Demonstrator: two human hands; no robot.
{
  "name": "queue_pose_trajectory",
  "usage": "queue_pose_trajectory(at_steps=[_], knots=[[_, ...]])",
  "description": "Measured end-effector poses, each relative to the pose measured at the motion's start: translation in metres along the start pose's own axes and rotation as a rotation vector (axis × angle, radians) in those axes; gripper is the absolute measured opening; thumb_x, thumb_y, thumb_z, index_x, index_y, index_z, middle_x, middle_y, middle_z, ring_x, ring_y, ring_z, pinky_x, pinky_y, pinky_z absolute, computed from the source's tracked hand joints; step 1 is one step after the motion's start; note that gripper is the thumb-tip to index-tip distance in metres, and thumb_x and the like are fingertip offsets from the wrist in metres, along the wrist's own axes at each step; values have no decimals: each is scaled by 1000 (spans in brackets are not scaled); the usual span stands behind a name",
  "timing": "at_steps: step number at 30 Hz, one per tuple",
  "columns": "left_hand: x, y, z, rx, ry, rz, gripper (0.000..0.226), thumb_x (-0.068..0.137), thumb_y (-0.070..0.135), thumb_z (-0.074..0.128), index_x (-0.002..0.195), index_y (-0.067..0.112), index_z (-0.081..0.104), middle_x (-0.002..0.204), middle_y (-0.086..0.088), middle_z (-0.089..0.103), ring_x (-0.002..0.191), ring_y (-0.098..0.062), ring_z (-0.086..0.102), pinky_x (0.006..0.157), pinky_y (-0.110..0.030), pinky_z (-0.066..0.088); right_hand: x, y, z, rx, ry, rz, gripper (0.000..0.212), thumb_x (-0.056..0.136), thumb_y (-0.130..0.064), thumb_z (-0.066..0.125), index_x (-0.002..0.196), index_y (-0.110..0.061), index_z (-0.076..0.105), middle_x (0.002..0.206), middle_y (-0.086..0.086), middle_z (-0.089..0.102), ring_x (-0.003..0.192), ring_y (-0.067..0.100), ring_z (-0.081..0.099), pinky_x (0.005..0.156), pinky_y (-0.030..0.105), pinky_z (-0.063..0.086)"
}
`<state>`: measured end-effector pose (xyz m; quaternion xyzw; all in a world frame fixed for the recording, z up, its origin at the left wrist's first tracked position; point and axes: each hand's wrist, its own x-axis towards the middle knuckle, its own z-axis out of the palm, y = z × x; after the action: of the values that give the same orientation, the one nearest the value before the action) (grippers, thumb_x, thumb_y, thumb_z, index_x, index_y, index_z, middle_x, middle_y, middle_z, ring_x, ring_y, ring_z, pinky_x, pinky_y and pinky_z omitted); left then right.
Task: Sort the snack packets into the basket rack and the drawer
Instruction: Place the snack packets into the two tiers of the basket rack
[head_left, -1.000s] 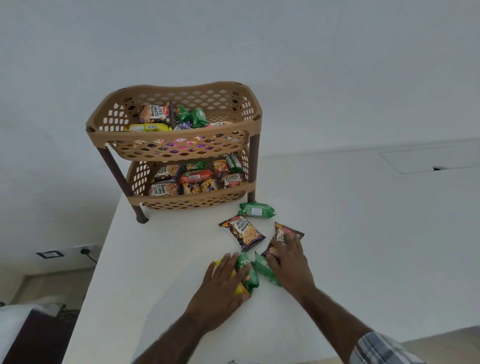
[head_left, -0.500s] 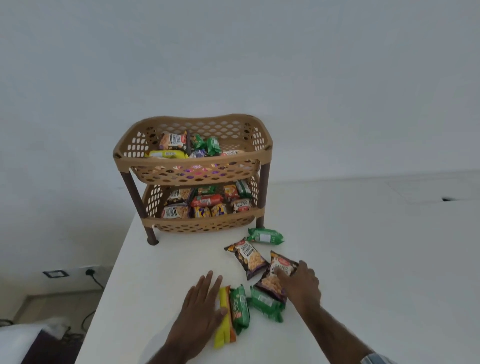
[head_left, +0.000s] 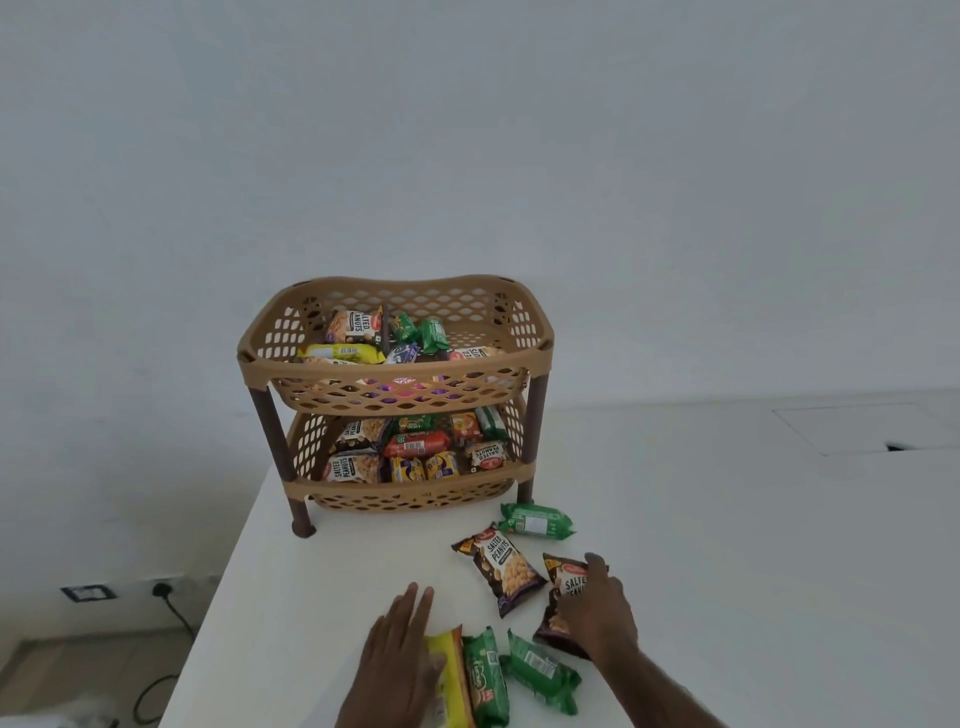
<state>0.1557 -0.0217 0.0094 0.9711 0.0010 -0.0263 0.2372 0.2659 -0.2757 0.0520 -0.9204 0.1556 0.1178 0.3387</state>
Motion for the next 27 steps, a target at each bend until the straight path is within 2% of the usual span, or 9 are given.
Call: queue_pose_trajectory(at_steps=[4,8,11,13,15,19,24,25,27], knots=[[9,-14,2,13,42,-36,96,79,82,-20,157,38,12,162,17,-3,153,-9,-4,117,-19,-13,3,-2,-12,65,8,-60,59,83,-16,63,139,-20,47,118,9,63,96,24,66,83,41,58],[15,-20,2,-3,70,-25,98,79,79,-23,156,40,21,163,21,-1,151,0,-9,119,-21,-11,-13,-25,-49,156,59,-85,56,87,-7,63,140,-15,50,114,7,66,79,15,70,68,31,59],[16,-22,4,-4,103,-17,94,82,77,-22,156,40,22,163,21,0,151,1,-9,119,-21,-12,-16,-64,-100,242,164,-187,56,88,-4,65,141,-18,54,124,2,64,89,15,63,66,15,51],[17,-23,7,11,106,-15,89,86,76,-17,156,39,24,163,20,3,152,-2,-6,118,-19,-13,-13,-104,-140,329,216,-290,54,85,-7,66,134,-28,61,126,-3,65,101,15,63,80,20,53],[17,-25,7,55,67,-27,74,98,69,-1,153,36,37,163,14,20,152,-6,8,118,-18,-8,-14,-148,-177,381,222,-423,51,80,-17,67,126,-38,64,123,-8,69,108,16,67,94,35,56],[23,-33,11,82,-16,-44,61,105,55,16,131,31,66,143,4,59,135,-12,37,114,-21,7,4,-251,-224,452,295,-593,51,81,-7,65,127,-30,67,121,-7,67,101,10,68,85,32,60],[28,-23,4,108,130,31,65,103,56,13,117,30,71,130,3,67,129,-16,43,118,-21,4,58,-348,-202,165,237,-640,49,82,-8,64,130,-16,66,132,5,65,113,22,65,98,38,54],[30,-21,3,115,152,43,60,103,56,12,118,31,64,129,3,65,129,-15,45,118,-22,9,67,-360,-192,78,223,-633,47,84,-8,66,131,-13,66,133,7,64,115,23,64,99,37,53],[34,-20,4,137,188,67,54,103,56,10,116,30,56,118,1,72,111,-17,67,105,-27,30,82,-378,-170,-65,175,-618,42,85,-10,69,127,-8,67,124,11,68,108,26,66,95,39,55]])
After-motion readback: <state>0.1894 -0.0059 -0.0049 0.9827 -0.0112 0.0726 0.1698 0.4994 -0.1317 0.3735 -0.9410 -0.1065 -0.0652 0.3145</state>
